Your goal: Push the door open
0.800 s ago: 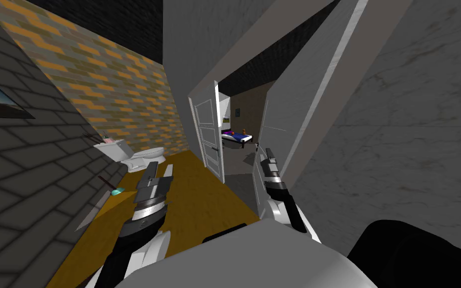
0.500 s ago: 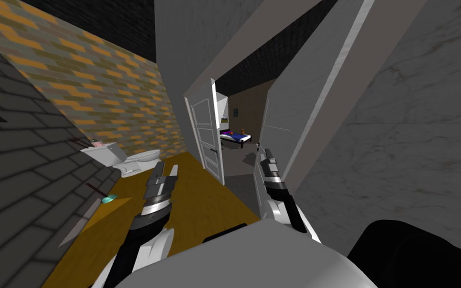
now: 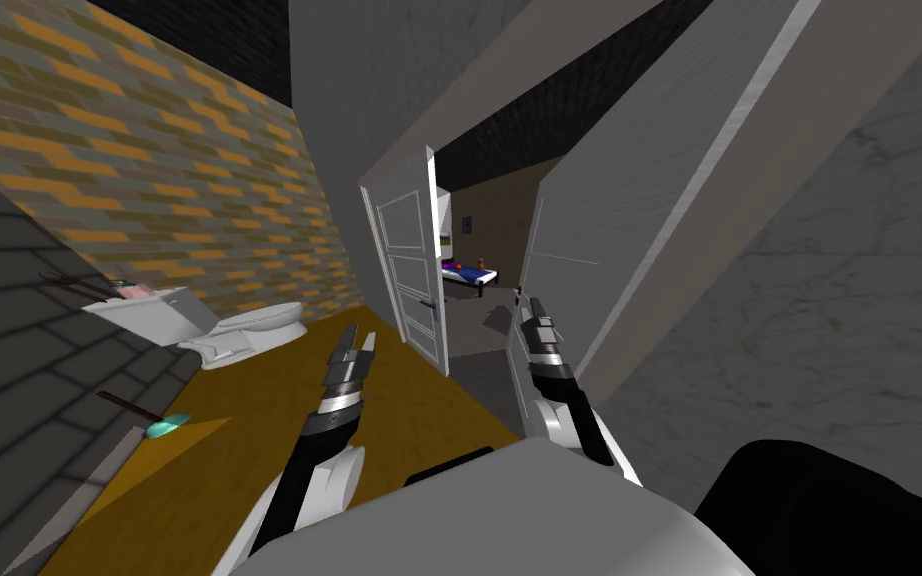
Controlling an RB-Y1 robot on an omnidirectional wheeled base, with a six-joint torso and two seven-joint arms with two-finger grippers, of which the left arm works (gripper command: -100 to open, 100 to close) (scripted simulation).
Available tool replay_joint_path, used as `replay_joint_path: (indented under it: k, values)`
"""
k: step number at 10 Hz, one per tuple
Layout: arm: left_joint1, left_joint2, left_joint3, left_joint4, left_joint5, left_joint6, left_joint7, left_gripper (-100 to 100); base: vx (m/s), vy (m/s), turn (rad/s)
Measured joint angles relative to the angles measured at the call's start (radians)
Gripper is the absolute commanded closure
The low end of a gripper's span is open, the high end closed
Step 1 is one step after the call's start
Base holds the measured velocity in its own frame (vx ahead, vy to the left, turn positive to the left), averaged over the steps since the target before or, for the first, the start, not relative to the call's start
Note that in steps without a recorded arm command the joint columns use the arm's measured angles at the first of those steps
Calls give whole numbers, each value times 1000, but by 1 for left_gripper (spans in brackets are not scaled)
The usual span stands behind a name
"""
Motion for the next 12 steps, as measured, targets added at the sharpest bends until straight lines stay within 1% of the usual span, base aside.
replay_joint_path:
  k: [1,2,3,4,5,6,7,8,9,11,12]
  values:
    - [-9,4,-9,20,1,2,3,-100,148,97,-135]
    - [-25,16,-13,40,6,15,12,-100,137,103,-105]
    - [-32,13,-28,60,4,22,13,-100,107,115,-90]
    - [-47,13,-38,85,3,26,14,-100,115,148,-182]
    - [-54,20,-51,97,4,39,19,-100,84,108,-56]
    - [-63,25,-53,113,7,44,24,-100,66,68,-29]
    - [-80,27,-55,136,9,48,28,-100,105,99,-155]
    - [-92,24,-72,171,7,47,28,-100,105,128,-141]
    - [-105,29,-81,196,9,51,32,-100,111,155,-153]
    - [-132,33,-107,244,9,73,40,-100,118,158,-117]
    - [-146,36,-115,266,11,80,44,-100,80,105,-101]
